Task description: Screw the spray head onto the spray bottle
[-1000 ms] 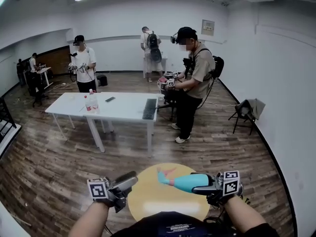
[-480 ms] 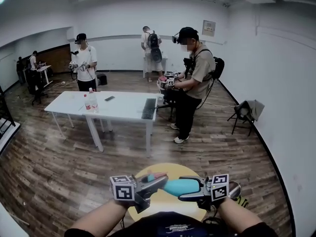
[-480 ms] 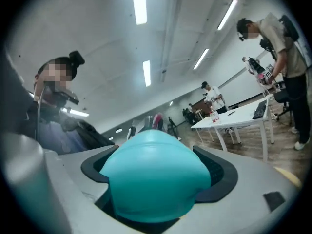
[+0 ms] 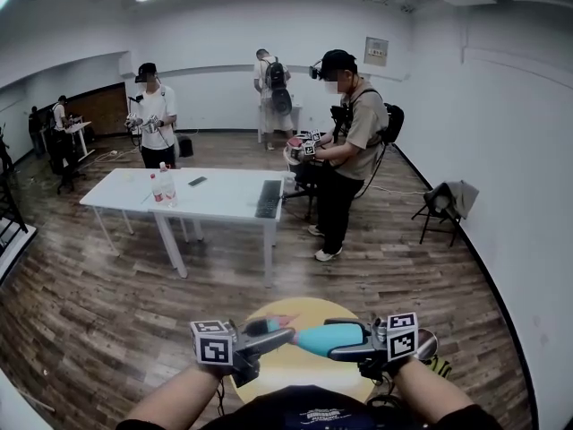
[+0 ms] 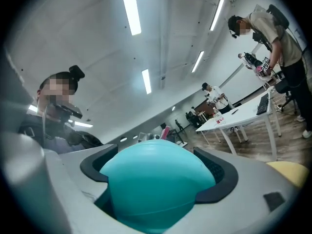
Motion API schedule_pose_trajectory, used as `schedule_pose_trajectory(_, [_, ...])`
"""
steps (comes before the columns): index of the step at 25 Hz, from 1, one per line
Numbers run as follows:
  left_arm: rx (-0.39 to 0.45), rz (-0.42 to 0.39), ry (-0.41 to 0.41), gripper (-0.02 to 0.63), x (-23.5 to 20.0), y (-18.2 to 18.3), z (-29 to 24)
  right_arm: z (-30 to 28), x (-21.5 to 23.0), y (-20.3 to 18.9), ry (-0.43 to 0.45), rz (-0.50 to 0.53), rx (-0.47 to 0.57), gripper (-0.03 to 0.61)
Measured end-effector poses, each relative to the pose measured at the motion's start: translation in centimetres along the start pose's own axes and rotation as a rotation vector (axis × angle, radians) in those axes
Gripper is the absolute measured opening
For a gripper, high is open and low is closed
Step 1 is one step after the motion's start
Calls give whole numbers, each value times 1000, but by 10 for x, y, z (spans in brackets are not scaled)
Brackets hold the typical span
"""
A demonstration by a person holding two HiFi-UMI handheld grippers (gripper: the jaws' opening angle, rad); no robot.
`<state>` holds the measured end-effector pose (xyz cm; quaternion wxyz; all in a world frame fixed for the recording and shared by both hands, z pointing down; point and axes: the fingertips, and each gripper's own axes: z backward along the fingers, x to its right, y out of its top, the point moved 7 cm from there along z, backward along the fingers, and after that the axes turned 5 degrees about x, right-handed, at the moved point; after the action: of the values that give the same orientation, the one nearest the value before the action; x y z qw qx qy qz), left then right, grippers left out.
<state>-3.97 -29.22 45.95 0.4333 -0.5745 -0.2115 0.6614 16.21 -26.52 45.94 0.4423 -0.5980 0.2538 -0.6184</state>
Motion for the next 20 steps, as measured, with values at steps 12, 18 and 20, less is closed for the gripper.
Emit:
schedule_pose_trajectory(12, [135, 77, 48, 347, -13, 10, 62, 17, 11, 6, -24, -17, 34, 495])
schedule_pose_trajectory(18, [-140, -279, -122, 176, 24, -7, -21, -6, 1, -3, 80, -91, 19, 492])
schedule_pose_trajectory(20, [-199, -395, -195, 173, 35, -7, -23, -3, -5, -7, 110, -100, 7, 489])
